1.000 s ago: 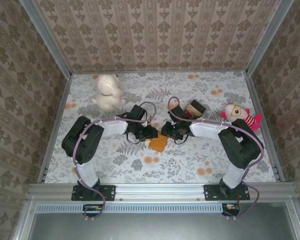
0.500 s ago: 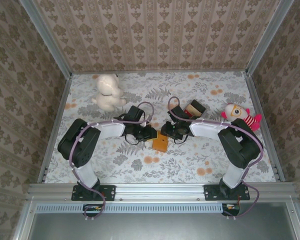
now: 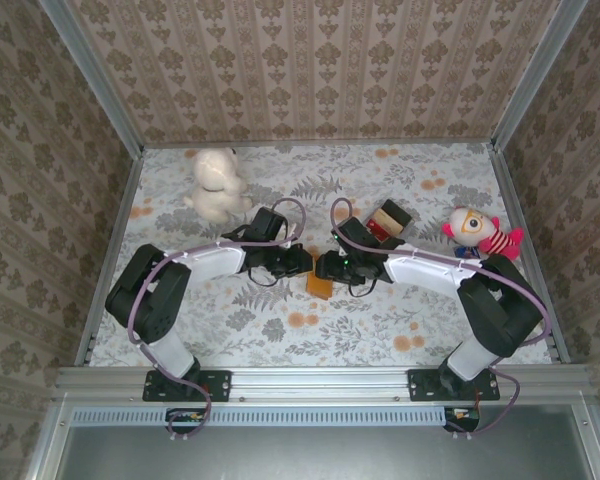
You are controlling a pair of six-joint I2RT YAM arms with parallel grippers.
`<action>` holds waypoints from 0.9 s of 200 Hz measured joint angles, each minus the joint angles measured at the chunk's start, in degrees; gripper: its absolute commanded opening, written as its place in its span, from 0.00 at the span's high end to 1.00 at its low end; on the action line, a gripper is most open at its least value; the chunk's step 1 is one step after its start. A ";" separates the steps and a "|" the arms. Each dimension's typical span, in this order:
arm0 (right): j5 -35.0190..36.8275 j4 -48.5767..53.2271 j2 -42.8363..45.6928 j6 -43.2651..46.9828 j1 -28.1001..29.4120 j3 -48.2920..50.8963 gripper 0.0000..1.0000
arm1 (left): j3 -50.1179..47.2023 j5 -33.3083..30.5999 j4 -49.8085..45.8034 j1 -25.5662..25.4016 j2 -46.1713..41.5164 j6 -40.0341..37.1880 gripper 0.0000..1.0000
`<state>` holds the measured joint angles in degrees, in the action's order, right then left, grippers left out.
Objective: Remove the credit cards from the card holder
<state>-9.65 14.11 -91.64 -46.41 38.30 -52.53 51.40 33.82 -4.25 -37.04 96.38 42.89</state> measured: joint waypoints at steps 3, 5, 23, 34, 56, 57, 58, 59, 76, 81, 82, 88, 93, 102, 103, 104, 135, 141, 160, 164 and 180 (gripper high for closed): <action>0.00 0.07 -0.13 -0.02 0.00 0.00 0.54 | 0.00 0.00 -0.02 0.00 0.00 0.00 0.88; 0.00 0.07 -0.17 -0.04 0.00 0.00 0.54 | 0.00 -0.02 -0.02 0.00 0.00 0.00 0.88; 0.07 0.52 -1.09 0.00 0.00 -0.02 0.55 | 0.00 -0.20 -0.02 0.00 0.00 0.00 0.89; 0.20 0.76 -1.81 0.00 0.00 -0.04 0.56 | 0.00 -0.22 -0.02 0.00 0.00 0.00 0.89; 0.20 0.98 -3.23 0.02 0.00 -0.70 0.57 | 0.00 -0.48 -0.15 0.00 0.00 0.00 0.89; 0.17 1.01 -3.26 0.02 0.00 -0.72 0.57 | 0.00 -0.50 -0.17 0.00 0.00 0.00 0.89; 0.20 1.03 -3.28 0.02 0.00 -0.76 0.57 | 0.00 -0.52 -0.20 0.00 0.00 0.00 0.89; 0.20 1.03 -3.28 0.02 0.00 -0.81 0.57 | 0.00 -0.55 -0.20 0.00 0.00 0.00 0.89; 0.20 1.18 -3.72 0.15 0.00 -1.42 0.57 | 0.00 -0.63 -0.17 0.07 0.00 0.00 0.89; 0.20 1.25 -3.91 0.17 0.00 -1.60 0.57 | 0.00 -0.68 -0.15 0.07 0.00 0.00 0.89; 0.17 1.27 -3.96 0.17 0.00 -1.64 0.57 | 0.00 -0.70 -0.15 0.07 0.00 0.00 0.89; 0.17 1.36 -4.17 0.20 0.00 -1.81 0.56 | 0.00 -0.79 -0.17 0.07 0.00 0.00 0.89; 0.17 1.40 -4.33 0.20 0.00 -1.92 0.56 | 0.00 -0.83 -0.20 0.07 0.00 0.00 0.89; 0.17 1.53 -4.52 0.22 0.00 -2.14 0.55 | 0.00 -0.90 -0.22 0.07 0.00 0.00 0.89; 0.17 1.53 -4.55 0.22 0.00 -2.14 0.55 | 0.00 -0.90 -0.24 0.07 0.00 0.00 0.89; 0.17 1.57 -4.57 0.24 0.00 -2.16 0.55 | 0.00 -0.92 -0.24 0.07 0.00 0.00 0.89; 0.26 2.14 -5.14 0.66 0.00 -2.91 0.55 | 0.00 -1.09 -0.33 0.35 0.00 0.00 0.89; 0.42 2.36 -5.25 0.74 0.00 -3.10 0.55 | 0.00 -1.11 -0.35 0.39 0.00 0.00 0.89; 1.46 2.73 -5.27 0.85 0.11 -3.30 0.59 | 0.00 -1.29 -0.35 0.37 0.00 -0.02 0.90; 1.75 2.78 -5.27 0.81 0.20 -3.32 0.60 | 0.00 -1.36 -0.37 0.37 0.00 -0.02 0.90; 3.13 2.82 -5.27 0.76 0.52 -3.43 0.63 | 0.00 -1.73 -0.39 0.37 0.00 -0.02 0.91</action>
<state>-6.52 16.93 -96.90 -45.65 38.83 -55.96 51.40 32.10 -4.64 -36.67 96.38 42.87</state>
